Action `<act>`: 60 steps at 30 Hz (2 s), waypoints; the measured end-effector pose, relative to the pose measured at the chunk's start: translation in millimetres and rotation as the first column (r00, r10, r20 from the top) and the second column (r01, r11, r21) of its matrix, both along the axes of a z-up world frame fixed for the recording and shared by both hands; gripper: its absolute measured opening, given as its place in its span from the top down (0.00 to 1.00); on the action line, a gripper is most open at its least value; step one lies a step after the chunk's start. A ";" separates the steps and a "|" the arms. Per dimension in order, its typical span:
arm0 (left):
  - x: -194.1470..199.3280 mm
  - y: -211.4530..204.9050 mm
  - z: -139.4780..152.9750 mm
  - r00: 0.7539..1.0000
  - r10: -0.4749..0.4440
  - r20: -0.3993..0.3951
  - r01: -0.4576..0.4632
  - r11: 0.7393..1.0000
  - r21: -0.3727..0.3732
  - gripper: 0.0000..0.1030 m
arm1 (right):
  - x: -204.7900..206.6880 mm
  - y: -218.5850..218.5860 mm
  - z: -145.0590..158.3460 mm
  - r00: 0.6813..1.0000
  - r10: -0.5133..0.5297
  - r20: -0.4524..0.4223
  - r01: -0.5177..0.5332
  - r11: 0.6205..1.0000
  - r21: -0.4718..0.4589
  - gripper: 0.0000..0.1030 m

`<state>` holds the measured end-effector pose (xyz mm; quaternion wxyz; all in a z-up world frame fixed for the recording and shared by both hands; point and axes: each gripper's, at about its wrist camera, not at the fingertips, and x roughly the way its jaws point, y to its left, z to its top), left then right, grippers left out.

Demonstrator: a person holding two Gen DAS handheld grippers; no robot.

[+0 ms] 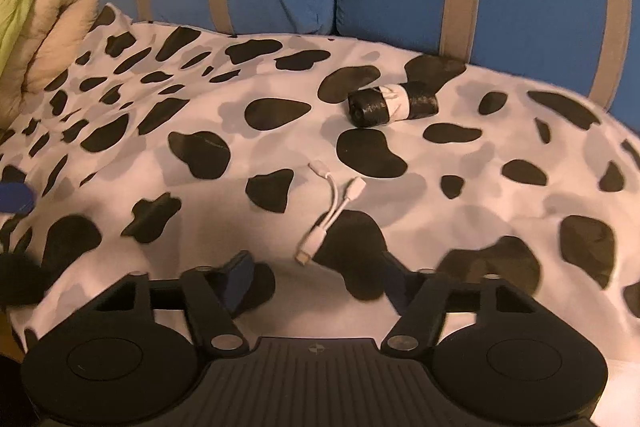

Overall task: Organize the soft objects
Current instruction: 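Grasp the white earphone cable with the right gripper, then grasp the black-and-white wrapped roll with the left gripper while the right holds the cable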

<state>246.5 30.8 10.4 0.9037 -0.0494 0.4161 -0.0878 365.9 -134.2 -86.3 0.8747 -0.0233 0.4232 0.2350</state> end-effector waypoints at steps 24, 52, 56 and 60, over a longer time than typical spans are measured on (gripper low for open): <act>12.1 -1.5 -10.1 0.997 -0.006 -0.071 0.004 0.999 -0.037 0.18 | 33.3 19.6 -21.5 0.999 -0.053 -0.006 0.052 0.993 -0.107 0.92; 33.0 -31.4 -11.8 0.991 -0.091 0.097 0.087 0.995 0.049 0.18 | -36.6 -81.9 65.3 0.994 -0.079 0.079 0.089 0.986 -0.138 0.94; 39.4 -38.5 -15.2 0.983 -0.116 0.140 0.104 0.990 0.093 0.18 | -56.2 -99.3 71.3 0.995 -0.078 0.066 0.087 0.985 -0.147 0.94; 49.2 -45.2 -22.3 0.976 -0.140 0.168 0.117 0.984 0.136 0.18 | -70.2 -115.9 77.1 0.995 -0.085 0.045 0.090 0.985 -0.146 0.94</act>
